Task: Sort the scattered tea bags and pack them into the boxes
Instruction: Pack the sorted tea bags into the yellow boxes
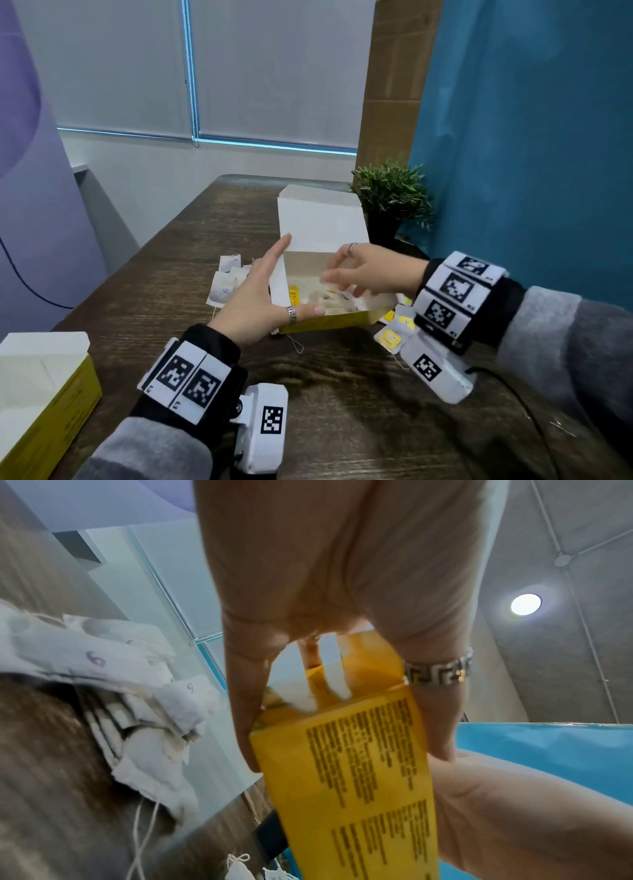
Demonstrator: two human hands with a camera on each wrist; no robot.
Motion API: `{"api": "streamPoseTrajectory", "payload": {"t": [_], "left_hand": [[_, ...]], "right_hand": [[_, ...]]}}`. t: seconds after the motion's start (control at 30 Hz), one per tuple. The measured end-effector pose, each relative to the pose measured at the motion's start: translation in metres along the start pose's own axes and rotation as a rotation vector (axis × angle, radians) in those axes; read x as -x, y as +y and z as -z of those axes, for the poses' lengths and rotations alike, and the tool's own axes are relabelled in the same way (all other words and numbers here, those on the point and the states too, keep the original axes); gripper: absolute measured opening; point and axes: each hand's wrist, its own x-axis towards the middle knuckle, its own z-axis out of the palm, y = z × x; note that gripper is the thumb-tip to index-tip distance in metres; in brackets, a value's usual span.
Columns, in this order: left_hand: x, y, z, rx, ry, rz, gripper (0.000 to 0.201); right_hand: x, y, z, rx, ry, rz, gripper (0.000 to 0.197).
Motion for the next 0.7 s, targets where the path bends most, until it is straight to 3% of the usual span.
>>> {"api": "streamPoseTrajectory", "payload": {"t": [0.07,0.2,0.27,0.37,0.43,0.5,0.6,0.67,0.7], "left_hand": [[0.0,0.0,-0.002,-0.01,0.002,-0.005,0.11],[0.0,0.002,-0.003,0.012,0.006,-0.015,0.108],[0.0,0.0,-0.002,0.011,0.007,-0.013,0.11],[0.0,-0.001,0.0,0.012,-0.002,-0.001,0.111],[0.0,-0.002,0.001,0.018,-0.003,0.016,0.109],[0.0,-0.001,0.001,0.026,-0.018,0.042,0.108],[-0.001,0.002,-0.001,0.038,-0.043,0.069,0.107],[-0.001,0.004,-0.003,0.091,-0.047,0.095,0.101],[-0.002,0.003,-0.003,0.111,-0.05,0.112,0.097]], "right_hand": [[-0.006,0.0,-0.015,0.02,0.055,0.11,0.03],[-0.011,-0.003,-0.031,-0.042,-0.008,0.208,0.04],[-0.007,-0.005,-0.027,0.064,-0.04,0.213,0.04],[-0.002,-0.003,-0.011,0.186,-0.001,0.189,0.026],[0.001,0.001,0.003,0.029,0.052,0.152,0.018],[0.004,0.006,0.013,-0.287,0.081,0.117,0.013],[0.008,0.007,0.011,-0.68,0.004,0.014,0.013],[0.008,0.005,0.002,-0.66,-0.062,-0.047,0.011],[0.008,0.005,0.0,-0.533,-0.07,-0.044,0.012]]}}
